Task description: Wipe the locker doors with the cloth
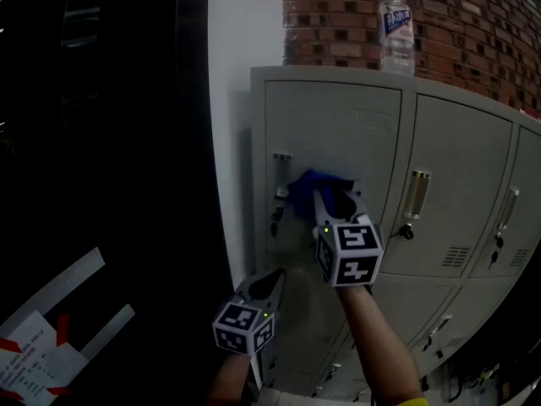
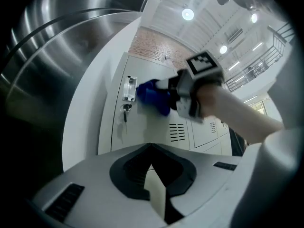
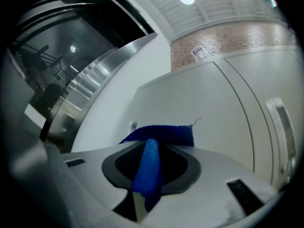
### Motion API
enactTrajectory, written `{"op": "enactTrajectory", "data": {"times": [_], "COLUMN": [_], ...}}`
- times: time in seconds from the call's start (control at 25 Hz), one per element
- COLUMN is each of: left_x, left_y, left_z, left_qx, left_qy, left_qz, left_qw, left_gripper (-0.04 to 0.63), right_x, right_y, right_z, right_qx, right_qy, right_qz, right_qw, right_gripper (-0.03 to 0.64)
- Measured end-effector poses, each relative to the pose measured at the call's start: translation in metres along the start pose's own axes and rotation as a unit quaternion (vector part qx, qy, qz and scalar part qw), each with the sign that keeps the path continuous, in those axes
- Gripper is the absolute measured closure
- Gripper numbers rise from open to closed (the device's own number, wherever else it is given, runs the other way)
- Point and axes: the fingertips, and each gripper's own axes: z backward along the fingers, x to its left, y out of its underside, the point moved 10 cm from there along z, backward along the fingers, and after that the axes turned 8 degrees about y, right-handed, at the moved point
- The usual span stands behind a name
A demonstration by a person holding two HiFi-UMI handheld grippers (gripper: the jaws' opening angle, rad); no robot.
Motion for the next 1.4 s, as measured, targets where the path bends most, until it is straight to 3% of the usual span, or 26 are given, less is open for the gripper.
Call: {"op": "enactTrajectory", "data": {"times": [0.12,0.2,0.32,0.44,0.6,0.8,0.92,1.04,1.2,1.28,1.4], "left_x": [0.003,0.004,0.005,0.006,0.005,-0.007,-0.016,-0.023,-0.028,-0.026,-0.020], "left_y": [0.004,0.006,0.011,0.013,0.013,-0.007,-0.010,-0.006,-0.002,0.000,0.004], "left_z": [-0.001,0.000,0.000,-0.003,-0.006,-0.024,-0.037,-0.049,-0.052,-0.051,-0.055], "left_qx": [0.004,0.006,0.010,0.009,0.017,0.000,-0.007,-0.004,-0.006,-0.006,-0.004], "left_qy": [0.001,0.000,-0.001,-0.001,0.007,0.039,0.060,0.076,0.077,0.071,0.063], "left_qz": [0.003,0.003,0.009,0.010,0.009,-0.003,0.003,0.006,0.008,0.007,0.007], "left_qw": [1.0000,1.0000,0.9999,0.9999,0.9998,0.9992,0.9982,0.9971,0.9969,0.9974,0.9980], "left_gripper": [0.597,0.597,0.597,0.597,0.597,0.597,0.597,0.597,0.597,0.597,0.597], "right_x": [0.015,0.025,0.029,0.025,-0.002,-0.045,-0.064,-0.065,-0.066,-0.063,-0.051], "right_y": [0.099,0.141,0.159,0.148,0.072,-0.095,-0.158,-0.178,-0.128,-0.065,0.053], "right_z": [0.025,0.037,0.042,0.043,0.047,0.005,-0.023,-0.033,-0.012,0.012,0.054], "right_qx": [0.055,0.061,0.059,0.059,-0.013,-0.100,-0.097,-0.075,-0.069,-0.051,-0.024], "right_qy": [-0.011,-0.007,0.007,0.011,0.010,0.025,0.039,0.044,0.048,0.043,0.079], "right_qz": [-0.026,-0.020,-0.020,-0.030,-0.064,-0.024,-0.014,-0.006,-0.006,-0.017,-0.020], "right_qw": [0.998,0.998,0.998,0.998,0.998,0.994,0.994,0.996,0.996,0.998,0.996], "right_gripper": [0.517,0.517,0.517,0.518,0.518,0.518,0.518,0.517,0.515,0.515,0.515]}}
